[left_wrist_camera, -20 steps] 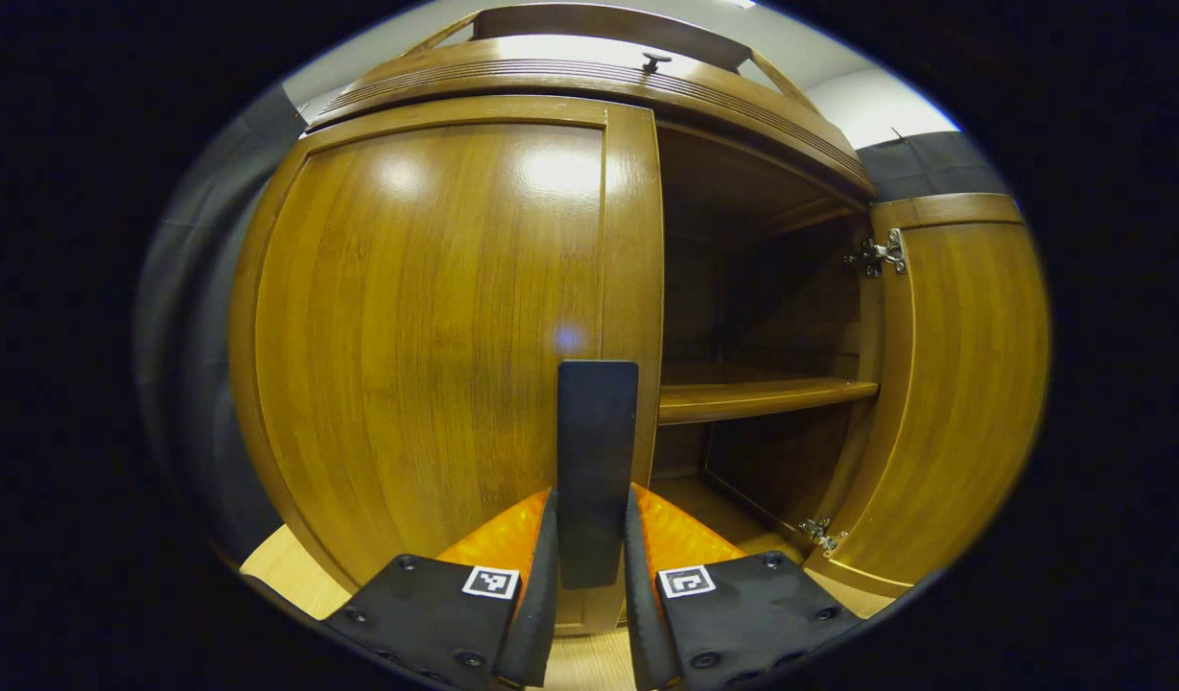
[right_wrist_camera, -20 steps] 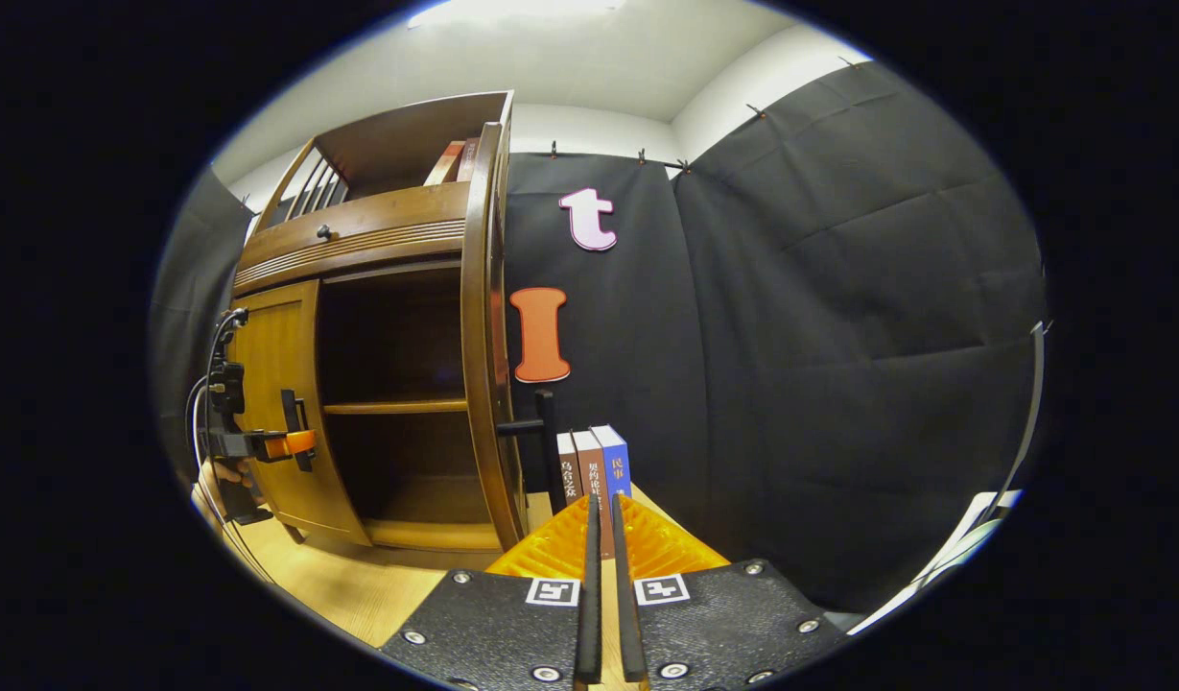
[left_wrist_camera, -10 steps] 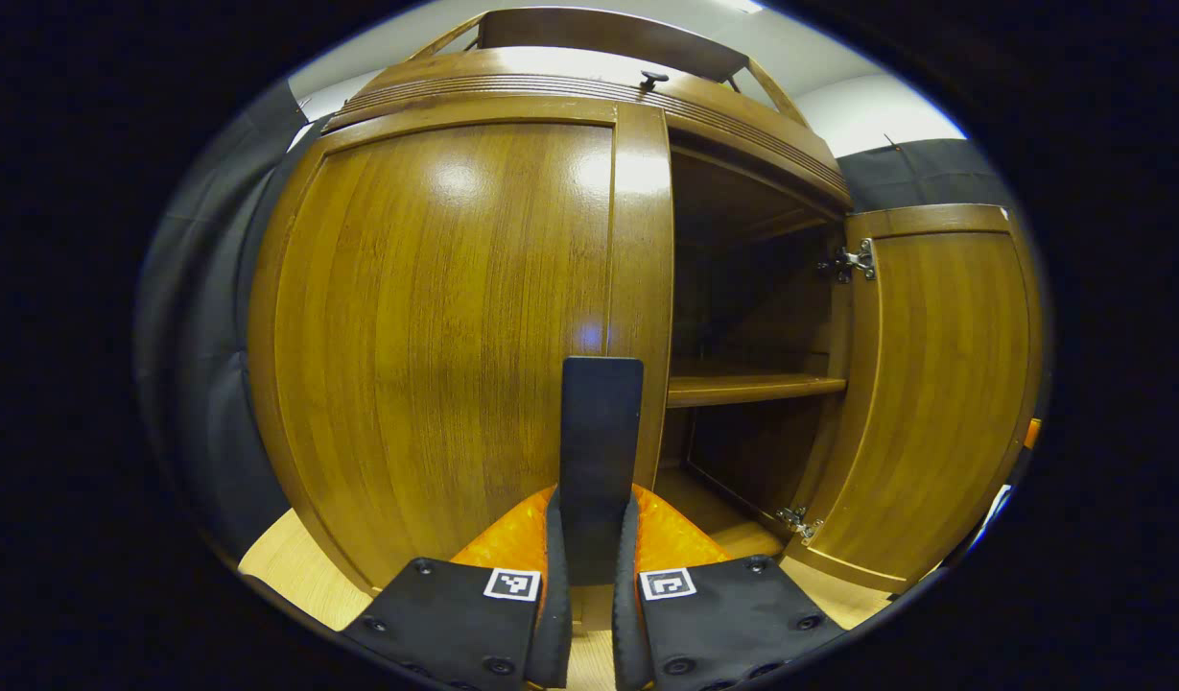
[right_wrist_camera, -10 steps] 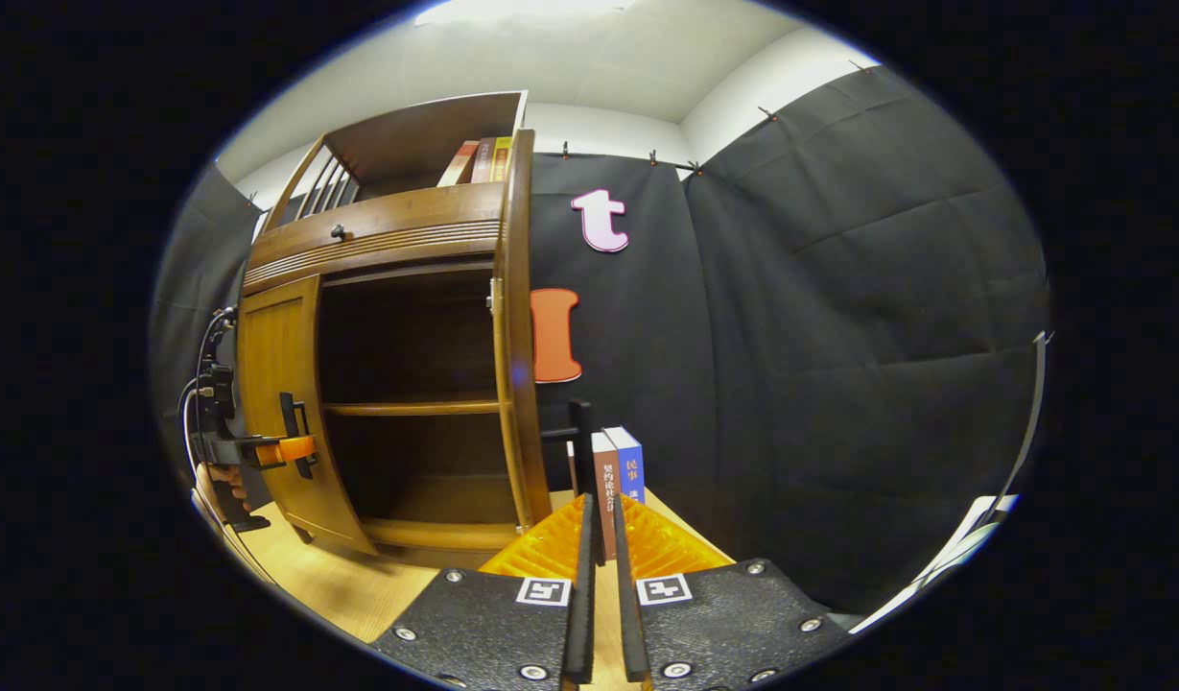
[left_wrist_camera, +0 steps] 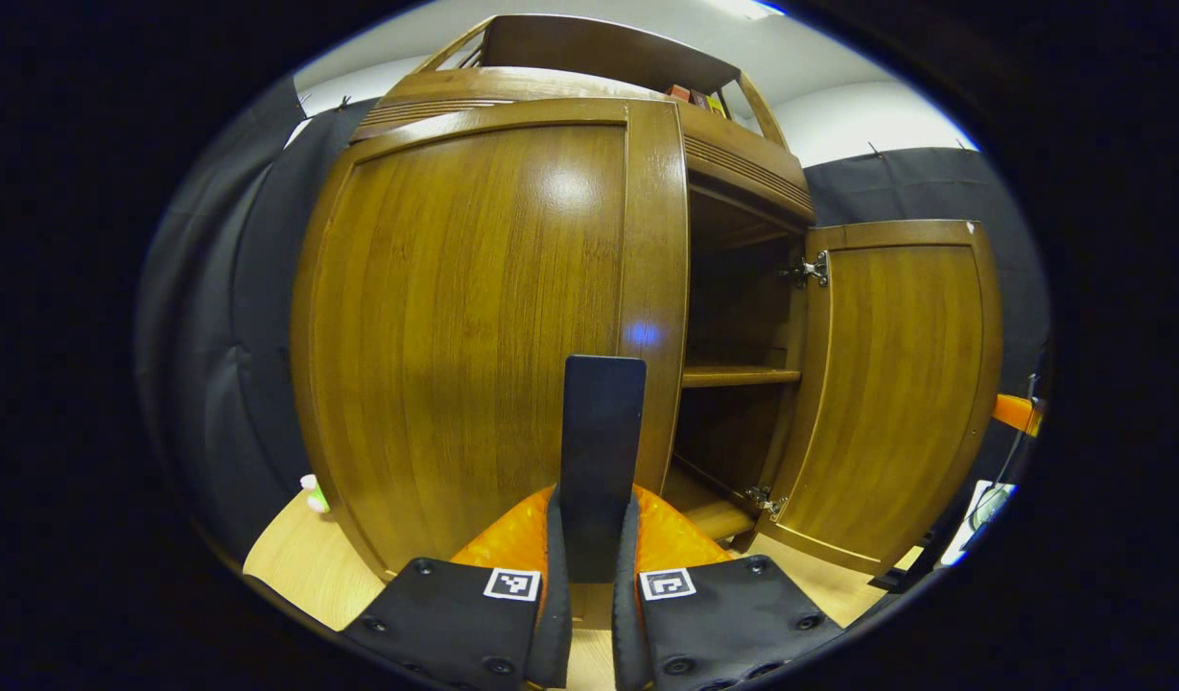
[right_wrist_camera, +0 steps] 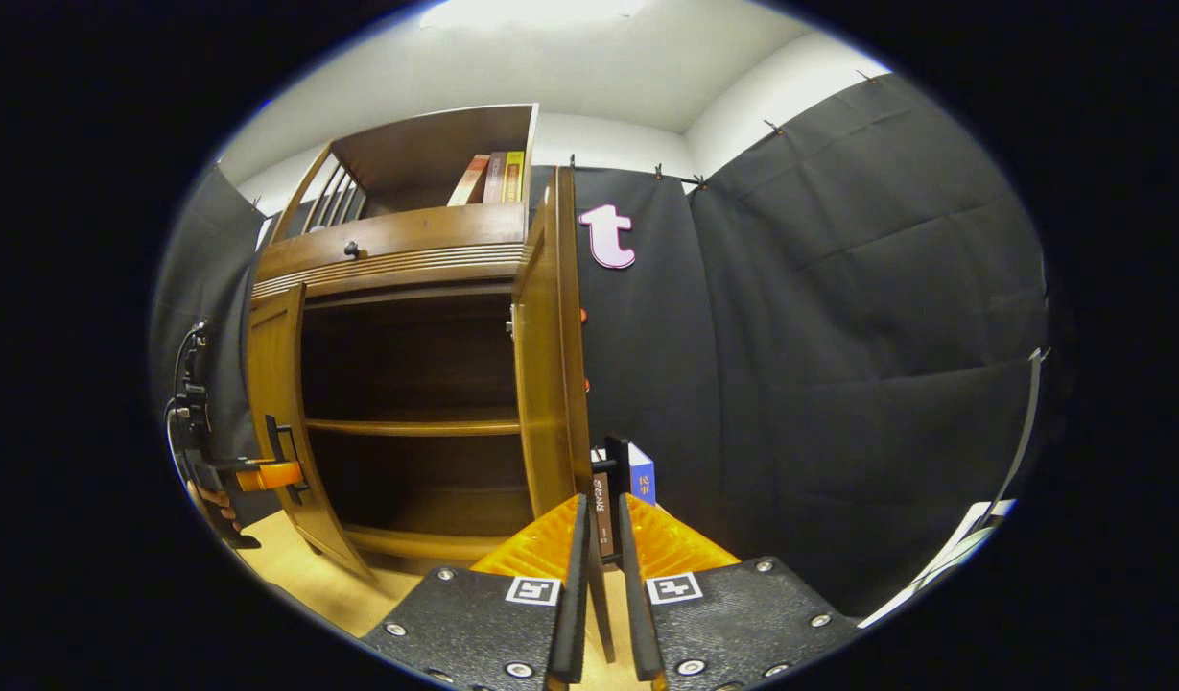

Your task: Open the right door of the double-door shoe cabinet with the right hand, and open the left door with the left hand.

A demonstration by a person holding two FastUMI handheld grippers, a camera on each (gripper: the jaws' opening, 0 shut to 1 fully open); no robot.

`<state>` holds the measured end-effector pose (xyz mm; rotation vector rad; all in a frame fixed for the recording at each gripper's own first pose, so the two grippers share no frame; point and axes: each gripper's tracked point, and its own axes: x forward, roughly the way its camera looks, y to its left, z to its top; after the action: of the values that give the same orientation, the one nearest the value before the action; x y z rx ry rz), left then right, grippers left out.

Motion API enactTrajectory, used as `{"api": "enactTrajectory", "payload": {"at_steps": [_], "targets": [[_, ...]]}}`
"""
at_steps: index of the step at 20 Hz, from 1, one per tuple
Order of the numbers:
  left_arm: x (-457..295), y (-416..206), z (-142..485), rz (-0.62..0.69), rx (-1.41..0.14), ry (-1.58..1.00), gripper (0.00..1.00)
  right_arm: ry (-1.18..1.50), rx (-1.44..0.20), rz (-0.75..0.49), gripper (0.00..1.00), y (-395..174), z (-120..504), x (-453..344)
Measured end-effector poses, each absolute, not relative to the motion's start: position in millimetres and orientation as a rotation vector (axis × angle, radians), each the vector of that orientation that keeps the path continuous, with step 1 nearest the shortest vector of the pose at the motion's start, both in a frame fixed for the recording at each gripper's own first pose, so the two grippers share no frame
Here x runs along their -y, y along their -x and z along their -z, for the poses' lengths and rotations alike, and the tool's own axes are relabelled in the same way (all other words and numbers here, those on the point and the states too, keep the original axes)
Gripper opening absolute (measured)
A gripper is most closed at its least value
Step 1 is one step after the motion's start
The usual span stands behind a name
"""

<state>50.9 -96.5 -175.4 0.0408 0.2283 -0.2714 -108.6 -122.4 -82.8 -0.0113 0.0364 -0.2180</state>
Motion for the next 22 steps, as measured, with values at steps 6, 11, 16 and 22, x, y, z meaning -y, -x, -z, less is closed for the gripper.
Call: {"api": "enactTrajectory", "payload": {"at_steps": [6, 11, 16, 22], "targets": [[76.6, -22.0, 168.1, 0.277, -0.228, -0.027, 0.24, 0.007, -0.036, 0.153, 0.19, 105.6, 75.4, 82.9], [55.5, 5.9, 159.4, 0.275, -0.221, -0.038, 0.24, -0.022, -0.041, 0.091, 0.19, 99.7, 74.0, 51.2], [21.1, 36.2, 150.7, 0.247, -0.216, -0.045, 0.24, -0.034, -0.059, 0.030, 0.19, 89.5, 77.9, 19.6], [-27.7, 60.5, 139.9, 0.182, -0.209, -0.068, 0.23, -0.037, -0.076, -0.019, 0.25, 79.1, 82.4, -11.3]]}}
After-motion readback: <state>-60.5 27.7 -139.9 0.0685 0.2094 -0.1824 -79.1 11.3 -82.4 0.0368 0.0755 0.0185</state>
